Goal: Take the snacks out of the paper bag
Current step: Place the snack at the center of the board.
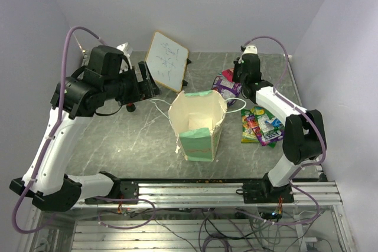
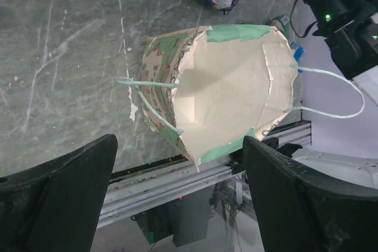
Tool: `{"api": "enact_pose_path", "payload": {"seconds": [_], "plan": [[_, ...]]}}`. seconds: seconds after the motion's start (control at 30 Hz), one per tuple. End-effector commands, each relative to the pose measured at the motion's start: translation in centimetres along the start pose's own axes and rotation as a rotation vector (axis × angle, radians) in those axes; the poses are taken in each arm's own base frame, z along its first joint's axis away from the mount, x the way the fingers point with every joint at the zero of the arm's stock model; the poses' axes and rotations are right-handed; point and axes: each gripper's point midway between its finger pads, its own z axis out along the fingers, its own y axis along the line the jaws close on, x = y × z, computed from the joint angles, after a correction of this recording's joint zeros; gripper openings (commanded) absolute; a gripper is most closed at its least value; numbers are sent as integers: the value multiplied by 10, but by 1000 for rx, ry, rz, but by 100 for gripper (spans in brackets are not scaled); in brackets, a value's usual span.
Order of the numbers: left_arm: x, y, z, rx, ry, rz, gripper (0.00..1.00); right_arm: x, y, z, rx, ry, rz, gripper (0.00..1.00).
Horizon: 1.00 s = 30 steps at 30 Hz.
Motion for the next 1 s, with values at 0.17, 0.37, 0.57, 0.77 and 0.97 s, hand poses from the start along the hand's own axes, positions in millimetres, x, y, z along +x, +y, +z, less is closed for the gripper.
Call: {"api": "enact_pose_path", "payload": {"seconds": [0.17, 0.37, 0.57, 0.77, 0.97], "plan": [[-21, -10, -34, 45, -122, -8, 93, 22, 3, 17, -31, -3, 16, 0], [-24, -16, -34, 67, -124, 8, 93, 46, 3, 21, -38, 38, 13, 0], [-25, -21, -30, 87, -112, 19, 93, 61, 3, 18, -56, 62, 2, 0], [-21, -20, -27, 91, -96, 29, 93, 71, 5, 19, -79, 86, -13, 14], [-18, -19, -31, 92, -91, 39, 93, 62, 8, 14, -91, 94, -13, 32]]}}
